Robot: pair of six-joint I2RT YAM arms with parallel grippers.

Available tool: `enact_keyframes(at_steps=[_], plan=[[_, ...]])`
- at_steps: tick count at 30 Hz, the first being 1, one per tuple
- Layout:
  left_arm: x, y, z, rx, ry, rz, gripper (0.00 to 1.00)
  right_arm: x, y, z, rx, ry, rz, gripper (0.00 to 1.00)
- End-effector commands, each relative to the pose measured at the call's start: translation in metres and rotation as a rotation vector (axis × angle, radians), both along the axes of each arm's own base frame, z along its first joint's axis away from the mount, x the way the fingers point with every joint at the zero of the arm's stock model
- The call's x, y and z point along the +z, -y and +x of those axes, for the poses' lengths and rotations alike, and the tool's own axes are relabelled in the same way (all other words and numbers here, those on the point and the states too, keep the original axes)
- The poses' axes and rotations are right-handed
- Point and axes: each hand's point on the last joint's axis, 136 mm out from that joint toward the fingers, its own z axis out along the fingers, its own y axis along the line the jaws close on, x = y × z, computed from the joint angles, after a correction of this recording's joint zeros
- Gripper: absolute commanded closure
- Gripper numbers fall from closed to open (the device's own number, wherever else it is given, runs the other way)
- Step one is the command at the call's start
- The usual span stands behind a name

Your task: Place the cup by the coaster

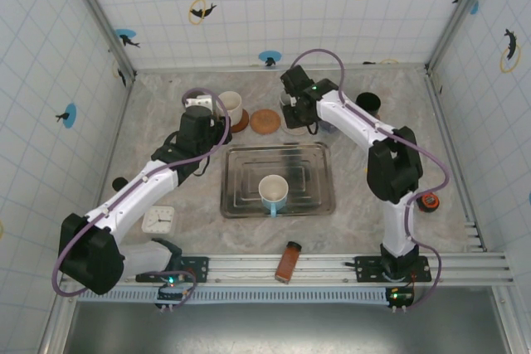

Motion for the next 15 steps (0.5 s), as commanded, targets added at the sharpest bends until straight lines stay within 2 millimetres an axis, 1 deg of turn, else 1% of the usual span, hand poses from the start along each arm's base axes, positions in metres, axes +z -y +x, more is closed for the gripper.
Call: enact_keyframes(at_steps=[1, 5, 15], plan=[[0.011, 0.000, 0.006, -0.003, 0.027, -0.007, 0.37, 0.012, -0.001, 0.015, 0.002, 0.033, 0.008, 1.00], [0.009, 0.000, 0.007, -0.004, 0.023, -0.003, 0.37, 0.002, 0.001, 0.019, -0.012, 0.021, 0.009, 1.00], [0.006, 0.002, 0.008, -0.008, 0.014, -0.005, 0.37, -0.013, 0.006, 0.023, -0.040, 0.007, 0.036, 1.00]])
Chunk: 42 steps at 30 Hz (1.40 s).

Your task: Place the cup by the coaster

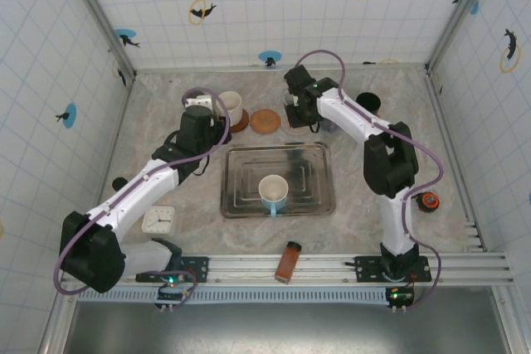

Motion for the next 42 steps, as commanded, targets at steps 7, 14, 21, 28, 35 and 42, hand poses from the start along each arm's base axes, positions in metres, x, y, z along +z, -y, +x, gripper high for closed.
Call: enact_keyframes(at_steps=[7, 14, 21, 28, 35, 42], plan=[[0.011, 0.004, 0.007, -0.015, 0.027, -0.012, 0.37, -0.002, -0.006, 0.018, -0.024, 0.039, 0.064, 1.00], [0.010, 0.004, 0.007, -0.016, 0.023, -0.011, 0.37, -0.008, -0.003, 0.020, -0.033, 0.035, 0.047, 1.00], [0.008, 0.005, 0.007, -0.018, 0.020, -0.011, 0.37, -0.015, 0.000, 0.018, -0.039, 0.026, 0.032, 1.00], [0.009, 0.004, 0.007, -0.017, 0.020, -0.013, 0.37, -0.020, 0.001, 0.019, -0.047, 0.023, 0.038, 1.00], [0.008, 0.004, 0.007, -0.016, 0.017, -0.011, 0.37, -0.025, 0.001, 0.020, -0.053, 0.017, 0.040, 1.00], [0.008, 0.004, 0.007, -0.017, 0.018, -0.010, 0.37, -0.028, 0.001, 0.022, -0.059, 0.016, 0.044, 1.00]])
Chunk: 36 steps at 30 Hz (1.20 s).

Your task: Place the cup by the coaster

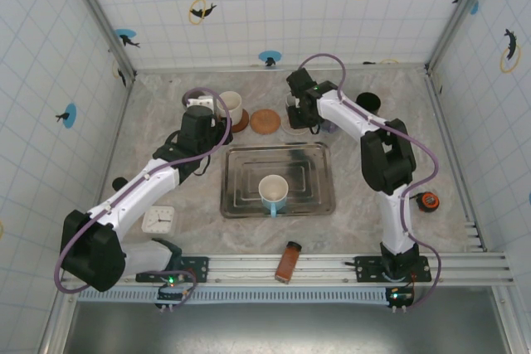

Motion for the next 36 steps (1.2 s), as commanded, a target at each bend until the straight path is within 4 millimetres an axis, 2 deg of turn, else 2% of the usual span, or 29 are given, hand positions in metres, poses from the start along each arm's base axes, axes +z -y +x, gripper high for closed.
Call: enact_keyframes(at_steps=[1, 28, 36], plan=[[0.011, 0.001, 0.007, -0.001, 0.028, -0.004, 0.37, -0.002, -0.002, 0.012, -0.018, 0.034, 0.020, 1.00], [0.012, 0.000, 0.007, -0.002, 0.031, -0.002, 0.37, -0.018, -0.002, 0.005, -0.025, 0.003, 0.023, 1.00], [0.013, 0.000, 0.006, -0.002, 0.030, -0.004, 0.37, -0.017, 0.000, 0.002, -0.030, 0.002, 0.021, 1.00]])
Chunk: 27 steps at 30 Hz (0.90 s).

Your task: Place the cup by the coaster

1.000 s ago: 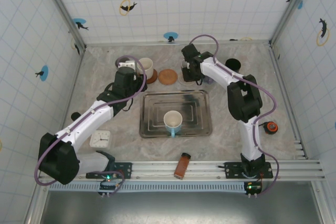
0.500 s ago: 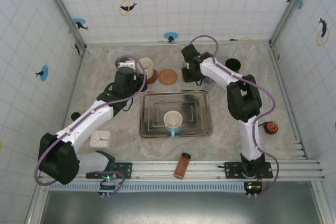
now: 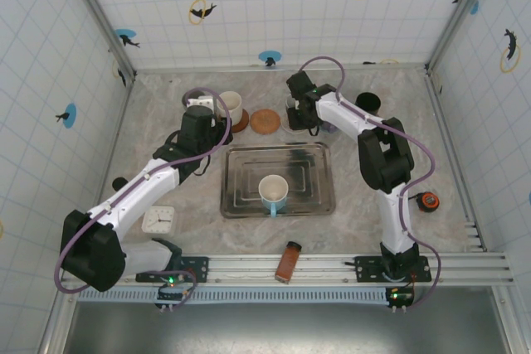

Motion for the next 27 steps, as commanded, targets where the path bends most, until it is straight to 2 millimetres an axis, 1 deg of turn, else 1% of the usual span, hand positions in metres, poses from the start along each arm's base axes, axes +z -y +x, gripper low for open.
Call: enact_keyframes(at_steps=[1, 4, 6, 10, 16, 20, 27], plan=[[0.013, 0.000, 0.006, -0.002, 0.031, -0.005, 0.37, -0.002, 0.002, -0.003, -0.008, 0.001, 0.004, 0.97], [0.014, 0.000, 0.006, -0.002, 0.033, -0.006, 0.37, 0.002, 0.002, -0.003, -0.009, 0.009, 0.002, 0.89], [0.014, 0.000, 0.006, -0.002, 0.034, -0.007, 0.37, 0.004, 0.001, -0.004, -0.004, 0.014, -0.001, 0.81], [0.014, 0.000, 0.005, -0.002, 0.033, -0.006, 0.37, 0.008, 0.000, -0.004, 0.001, 0.020, -0.004, 0.73], [0.014, -0.001, 0.005, 0.001, 0.031, -0.006, 0.37, 0.013, -0.002, -0.006, 0.010, 0.024, -0.001, 0.64], [0.014, -0.001, 0.005, 0.001, 0.033, -0.007, 0.37, 0.020, -0.003, -0.007, 0.016, 0.035, -0.001, 0.60], [0.014, -0.001, 0.005, 0.002, 0.032, -0.007, 0.37, 0.041, -0.001, -0.013, 0.023, 0.068, -0.011, 0.50]])
